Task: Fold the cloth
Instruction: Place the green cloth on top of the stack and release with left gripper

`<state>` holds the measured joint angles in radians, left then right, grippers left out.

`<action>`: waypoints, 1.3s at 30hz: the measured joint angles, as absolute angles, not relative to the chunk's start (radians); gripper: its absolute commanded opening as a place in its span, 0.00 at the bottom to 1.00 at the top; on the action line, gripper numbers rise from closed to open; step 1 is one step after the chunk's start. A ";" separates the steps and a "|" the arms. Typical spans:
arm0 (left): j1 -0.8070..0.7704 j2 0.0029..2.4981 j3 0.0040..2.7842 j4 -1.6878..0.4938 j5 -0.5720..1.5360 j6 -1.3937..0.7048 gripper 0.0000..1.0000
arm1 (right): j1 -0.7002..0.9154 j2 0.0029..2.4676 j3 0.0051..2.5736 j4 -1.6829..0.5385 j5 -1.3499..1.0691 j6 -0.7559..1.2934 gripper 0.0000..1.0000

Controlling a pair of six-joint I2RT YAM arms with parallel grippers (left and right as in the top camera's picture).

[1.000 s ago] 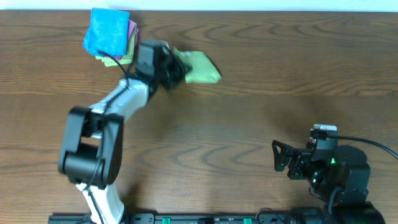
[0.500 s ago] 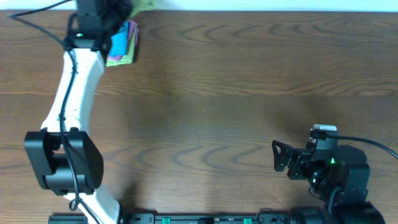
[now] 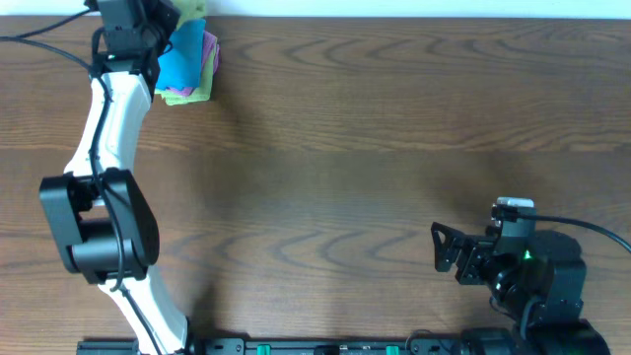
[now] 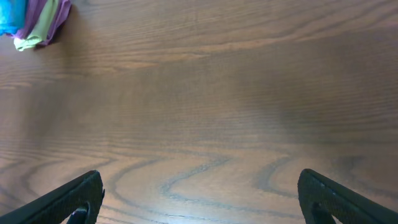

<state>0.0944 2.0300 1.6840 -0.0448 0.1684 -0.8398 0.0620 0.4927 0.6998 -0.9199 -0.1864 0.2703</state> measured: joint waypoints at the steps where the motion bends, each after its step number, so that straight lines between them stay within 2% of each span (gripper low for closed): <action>1: 0.094 2.041 1.684 -0.045 0.168 -0.839 0.06 | 0.062 0.493 0.700 -0.920 -0.186 0.270 0.99; 19: 0.094 2.115 1.684 -0.134 0.171 -0.838 0.06 | 0.062 0.493 0.700 -0.920 -0.186 0.270 0.99; 22: 0.094 2.115 1.684 -0.162 0.163 -0.839 0.17 | 0.062 0.493 0.700 -0.920 -0.186 0.271 0.99; 25: 0.093 2.115 1.684 -0.179 0.156 -0.834 0.31 | 0.062 0.493 0.700 -0.920 -0.186 0.270 0.99; 28: 0.093 2.115 1.684 -0.184 0.153 -0.836 0.37 | 0.062 0.493 0.700 -0.920 -0.186 0.270 0.99; 39: 0.094 2.115 1.684 -0.187 0.178 -0.834 0.78 | 0.062 0.493 0.700 -0.920 -0.186 0.270 0.99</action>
<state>0.0944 2.1151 1.6840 -0.1875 0.1776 -0.8337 0.0620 0.4927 0.6998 -0.9203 -0.1864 0.2703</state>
